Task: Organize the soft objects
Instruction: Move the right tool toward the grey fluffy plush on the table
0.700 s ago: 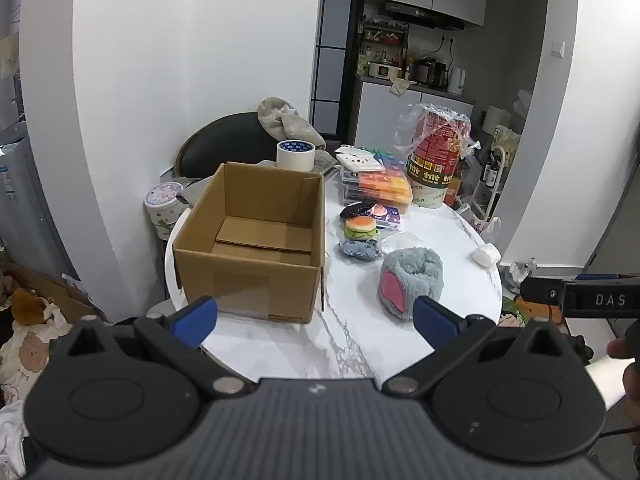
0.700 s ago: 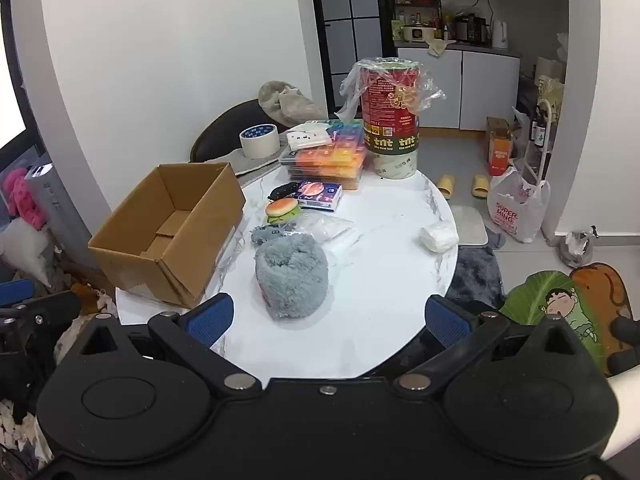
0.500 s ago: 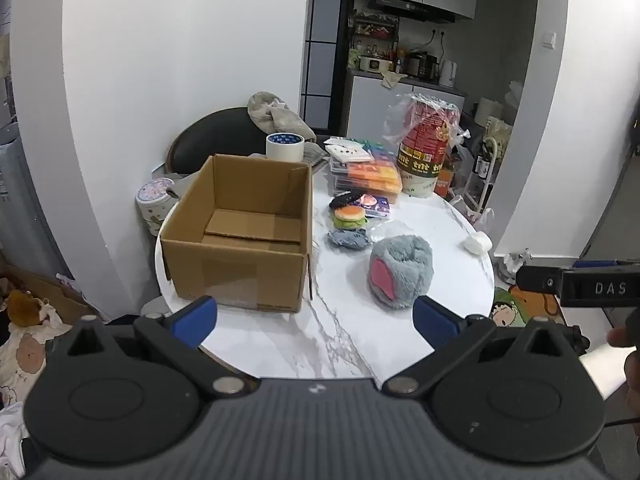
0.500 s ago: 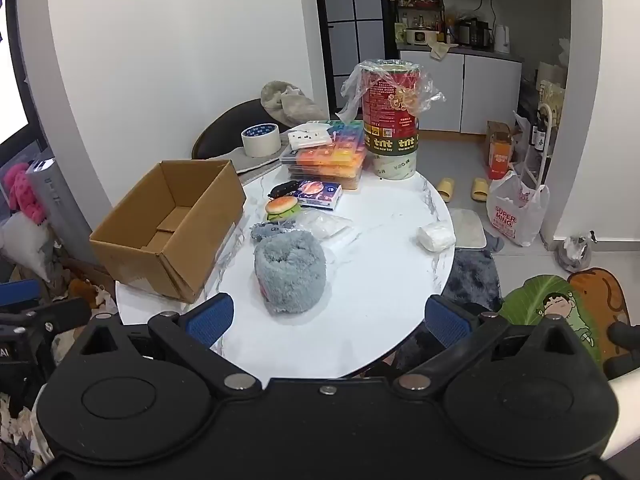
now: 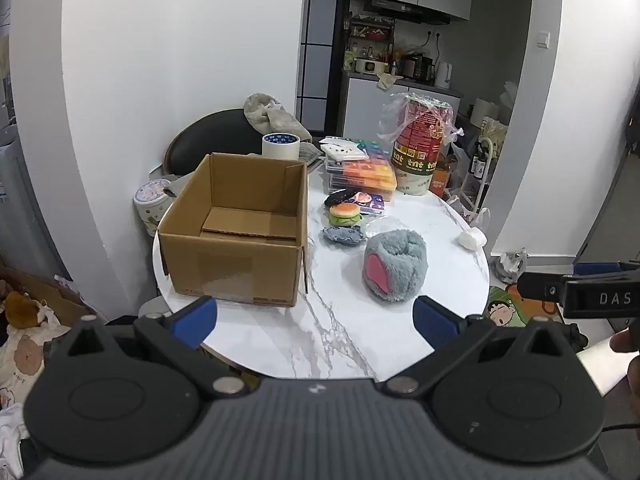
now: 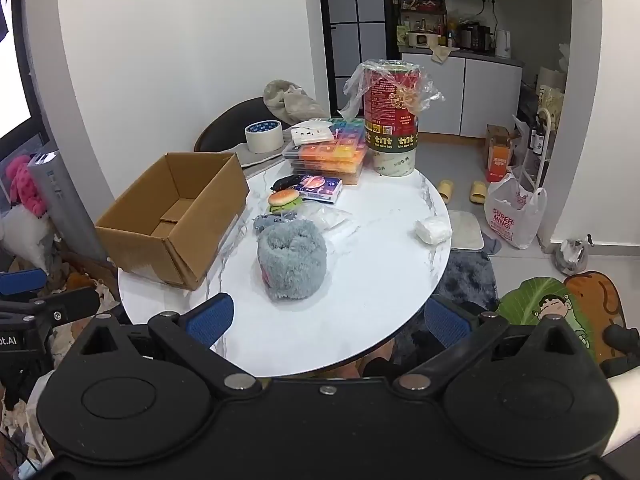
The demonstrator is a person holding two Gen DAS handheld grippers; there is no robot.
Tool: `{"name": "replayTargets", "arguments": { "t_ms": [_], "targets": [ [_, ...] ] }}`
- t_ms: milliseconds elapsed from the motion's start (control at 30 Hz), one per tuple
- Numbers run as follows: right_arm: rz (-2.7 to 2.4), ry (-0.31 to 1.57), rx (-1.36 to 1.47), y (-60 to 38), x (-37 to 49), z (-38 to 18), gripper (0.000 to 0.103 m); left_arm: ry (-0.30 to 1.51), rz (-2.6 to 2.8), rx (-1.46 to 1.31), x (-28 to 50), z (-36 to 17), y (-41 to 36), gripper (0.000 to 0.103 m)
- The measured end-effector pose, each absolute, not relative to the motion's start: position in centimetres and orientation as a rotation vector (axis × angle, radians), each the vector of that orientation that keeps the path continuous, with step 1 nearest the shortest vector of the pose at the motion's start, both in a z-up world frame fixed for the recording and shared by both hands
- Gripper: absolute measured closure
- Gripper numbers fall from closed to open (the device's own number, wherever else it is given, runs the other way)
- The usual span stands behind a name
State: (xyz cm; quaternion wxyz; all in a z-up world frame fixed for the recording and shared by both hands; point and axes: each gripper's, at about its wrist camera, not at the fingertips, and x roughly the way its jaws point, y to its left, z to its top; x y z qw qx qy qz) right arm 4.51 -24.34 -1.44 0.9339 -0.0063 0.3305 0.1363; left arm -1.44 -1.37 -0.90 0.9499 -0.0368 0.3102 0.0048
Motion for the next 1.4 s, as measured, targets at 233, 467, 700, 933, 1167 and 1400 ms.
{"name": "replayTargets", "arguments": {
  "t_ms": [233,467,700,933,1167,1400],
  "targets": [
    [0.265,0.666,-0.017,-24.4,4.0,-1.3,0.0,0.628,0.006,-0.075,-1.9,-1.0,-1.2,0.0],
    [0.253,0.656,-0.019,-24.6,3.6,-1.1,0.0,0.62,-0.001,-0.07,-2.2,-1.0,-1.3,0.0],
    [0.253,0.652,-0.018,-24.9,3.2,-1.1,0.0,0.613,-0.009,-0.062,-2.5,-1.0,-1.7,0.0],
    [0.261,0.646,-0.023,-24.7,3.3,-1.0,0.0,0.62,0.004,-0.061,-2.6,-1.1,-1.7,0.0],
    [0.276,0.653,-0.016,-24.4,3.7,-1.0,0.0,0.614,0.013,-0.057,-2.7,-1.0,-1.6,0.0],
    [0.283,0.657,-0.028,-24.4,3.8,-1.2,0.0,0.613,0.019,-0.059,-2.6,-0.9,-1.3,0.0]
  ]
}}
